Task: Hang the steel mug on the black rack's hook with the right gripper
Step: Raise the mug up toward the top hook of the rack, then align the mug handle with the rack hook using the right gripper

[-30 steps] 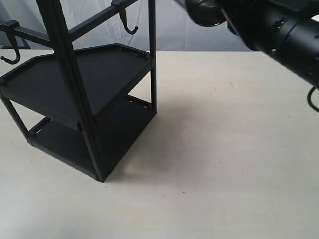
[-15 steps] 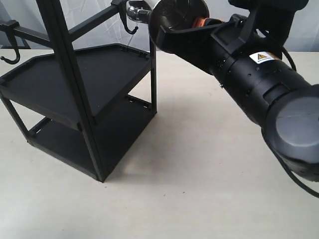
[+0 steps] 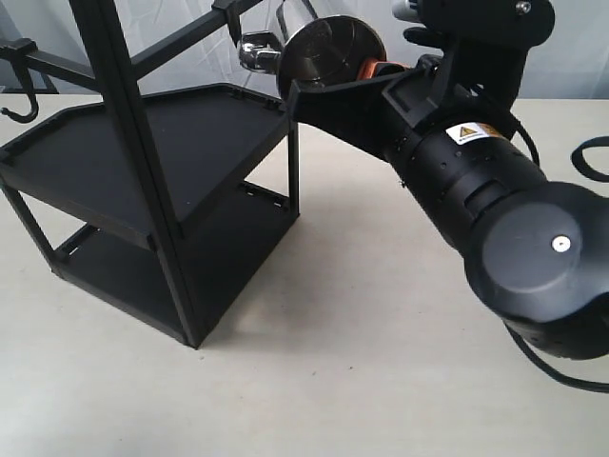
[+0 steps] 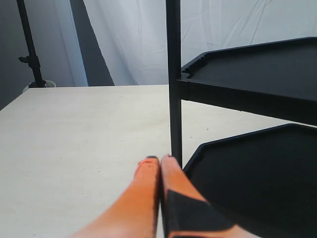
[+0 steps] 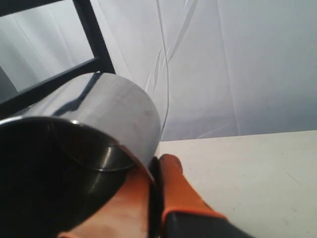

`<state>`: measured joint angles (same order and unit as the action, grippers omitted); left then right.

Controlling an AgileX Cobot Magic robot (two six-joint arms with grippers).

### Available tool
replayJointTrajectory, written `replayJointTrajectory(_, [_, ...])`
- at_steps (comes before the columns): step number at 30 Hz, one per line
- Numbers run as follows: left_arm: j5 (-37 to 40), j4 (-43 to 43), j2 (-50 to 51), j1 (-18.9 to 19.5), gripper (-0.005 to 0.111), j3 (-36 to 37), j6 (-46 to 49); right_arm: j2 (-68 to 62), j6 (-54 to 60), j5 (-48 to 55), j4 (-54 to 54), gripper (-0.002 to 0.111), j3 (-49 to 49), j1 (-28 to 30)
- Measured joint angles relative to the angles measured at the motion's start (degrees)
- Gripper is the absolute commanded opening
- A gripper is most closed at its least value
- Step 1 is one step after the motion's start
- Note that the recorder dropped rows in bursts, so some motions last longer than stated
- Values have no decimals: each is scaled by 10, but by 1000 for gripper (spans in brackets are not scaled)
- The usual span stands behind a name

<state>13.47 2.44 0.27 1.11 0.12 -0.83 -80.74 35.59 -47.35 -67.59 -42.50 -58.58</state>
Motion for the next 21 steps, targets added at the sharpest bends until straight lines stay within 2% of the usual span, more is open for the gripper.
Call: replayJointTrajectory(21, [0,0,0,0,2,0,0,-36,-9,-3,-13,-1,-2,1])
